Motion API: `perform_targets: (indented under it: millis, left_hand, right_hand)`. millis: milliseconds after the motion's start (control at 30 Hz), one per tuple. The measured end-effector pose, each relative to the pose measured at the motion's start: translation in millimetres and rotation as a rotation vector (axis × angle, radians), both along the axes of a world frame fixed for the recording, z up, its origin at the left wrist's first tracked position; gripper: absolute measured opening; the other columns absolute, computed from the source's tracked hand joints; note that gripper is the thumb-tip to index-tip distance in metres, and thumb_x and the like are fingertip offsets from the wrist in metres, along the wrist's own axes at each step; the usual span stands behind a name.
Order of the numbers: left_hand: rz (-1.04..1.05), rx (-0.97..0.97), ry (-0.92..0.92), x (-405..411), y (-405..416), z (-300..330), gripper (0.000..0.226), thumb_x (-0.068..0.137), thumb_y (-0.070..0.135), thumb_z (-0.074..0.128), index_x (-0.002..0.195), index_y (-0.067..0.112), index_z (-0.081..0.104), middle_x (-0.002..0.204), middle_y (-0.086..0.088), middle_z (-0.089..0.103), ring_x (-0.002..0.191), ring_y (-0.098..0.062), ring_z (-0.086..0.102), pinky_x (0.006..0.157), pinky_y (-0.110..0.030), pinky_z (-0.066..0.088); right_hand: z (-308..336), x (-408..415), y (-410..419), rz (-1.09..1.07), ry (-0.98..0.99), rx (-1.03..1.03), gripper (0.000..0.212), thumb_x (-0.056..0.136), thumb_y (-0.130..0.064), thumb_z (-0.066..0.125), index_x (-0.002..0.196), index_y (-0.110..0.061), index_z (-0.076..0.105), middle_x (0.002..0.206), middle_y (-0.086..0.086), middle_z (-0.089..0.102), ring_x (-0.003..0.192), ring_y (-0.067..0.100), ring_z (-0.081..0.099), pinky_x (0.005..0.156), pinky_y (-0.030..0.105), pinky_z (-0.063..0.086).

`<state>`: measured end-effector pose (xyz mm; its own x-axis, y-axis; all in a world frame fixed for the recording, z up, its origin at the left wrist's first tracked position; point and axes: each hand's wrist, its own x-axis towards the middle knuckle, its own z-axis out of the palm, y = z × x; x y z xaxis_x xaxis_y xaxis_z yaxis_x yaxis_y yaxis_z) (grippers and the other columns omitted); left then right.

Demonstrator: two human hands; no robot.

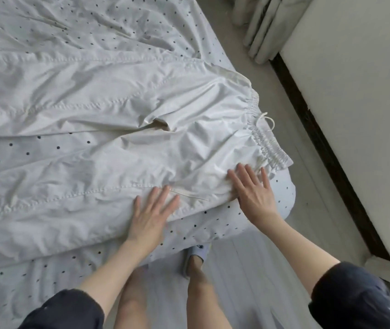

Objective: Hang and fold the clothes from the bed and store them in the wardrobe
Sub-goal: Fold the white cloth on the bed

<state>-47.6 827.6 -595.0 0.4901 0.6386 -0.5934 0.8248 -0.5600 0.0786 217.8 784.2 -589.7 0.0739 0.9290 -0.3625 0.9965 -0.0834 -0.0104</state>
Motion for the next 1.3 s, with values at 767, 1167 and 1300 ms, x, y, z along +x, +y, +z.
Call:
perform_targets:
  millis: [767, 1167, 1300]
  left_hand:
    - [0.554, 0.223, -0.577, -27, 227, 141, 0.011, 0.088, 0.012, 0.061, 0.092, 0.011, 0.071, 0.090, -0.011, 0.071, 0.091, -0.033, 0.062, 0.075, -0.038, 0.044]
    - [0.551, 0.115, -0.410, 20, 387, 66, 0.011, 0.088, 0.013, 0.061, 0.085, 0.005, 0.068, 0.087, -0.017, 0.067, 0.091, -0.033, 0.058, 0.075, -0.037, 0.041]
    - [0.553, 0.150, -0.290, 30, 401, 34, 0.013, 0.090, 0.017, 0.059, 0.092, 0.009, 0.069, 0.100, -0.015, 0.067, 0.098, -0.034, 0.058, 0.081, -0.039, 0.046]
  right_hand:
    - [107, 34, 156, -0.312, 0.102, 0.431, 0.020, 0.094, -0.009, 0.048, 0.102, -0.008, 0.066, 0.095, 0.007, 0.068, 0.095, 0.031, 0.059, 0.088, 0.035, 0.030]
    - [24, 62, 295, -0.582, 0.191, 0.283, 0.021, 0.088, -0.003, 0.041, 0.096, -0.011, 0.059, 0.093, 0.006, 0.060, 0.092, 0.027, 0.051, 0.083, 0.032, 0.023]
    - [-25, 63, 314, -0.631, 0.221, 0.204, 0.023, 0.091, -0.008, 0.041, 0.109, -0.009, 0.054, 0.105, 0.009, 0.056, 0.101, 0.029, 0.049, 0.094, 0.033, 0.021]
